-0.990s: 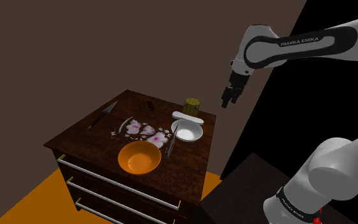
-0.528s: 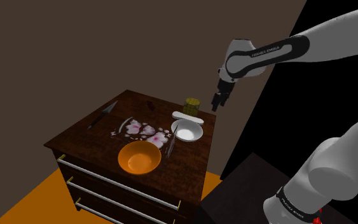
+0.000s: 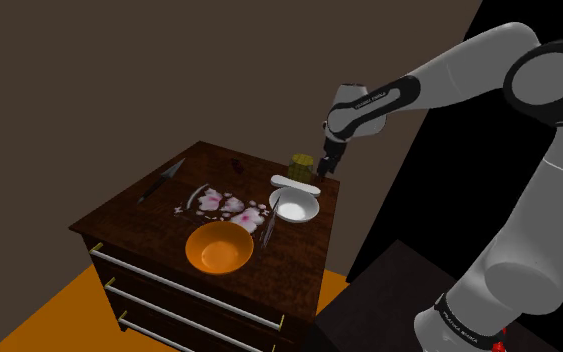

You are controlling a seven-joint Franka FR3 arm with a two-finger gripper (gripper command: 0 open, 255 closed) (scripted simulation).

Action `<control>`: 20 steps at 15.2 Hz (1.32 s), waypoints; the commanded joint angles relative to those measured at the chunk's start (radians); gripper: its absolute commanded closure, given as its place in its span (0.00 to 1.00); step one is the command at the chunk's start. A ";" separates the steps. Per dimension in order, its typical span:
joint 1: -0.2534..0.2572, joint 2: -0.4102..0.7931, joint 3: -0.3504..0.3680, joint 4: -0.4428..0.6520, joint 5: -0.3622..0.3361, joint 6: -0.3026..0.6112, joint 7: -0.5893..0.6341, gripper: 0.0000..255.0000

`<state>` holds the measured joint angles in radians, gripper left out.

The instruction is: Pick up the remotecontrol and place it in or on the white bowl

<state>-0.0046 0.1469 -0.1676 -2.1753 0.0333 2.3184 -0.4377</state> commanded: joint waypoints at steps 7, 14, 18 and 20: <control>-0.031 0.321 0.027 0.261 0.034 0.062 -0.118 0.00; -0.038 0.389 0.035 0.259 0.046 0.131 -0.125 0.00; -0.039 0.395 0.036 0.260 0.047 0.136 -0.126 0.00; -0.039 0.395 0.036 0.260 0.047 0.136 -0.126 0.00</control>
<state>-0.0447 0.5310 -0.1351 -1.9154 0.0796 2.4532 -0.5629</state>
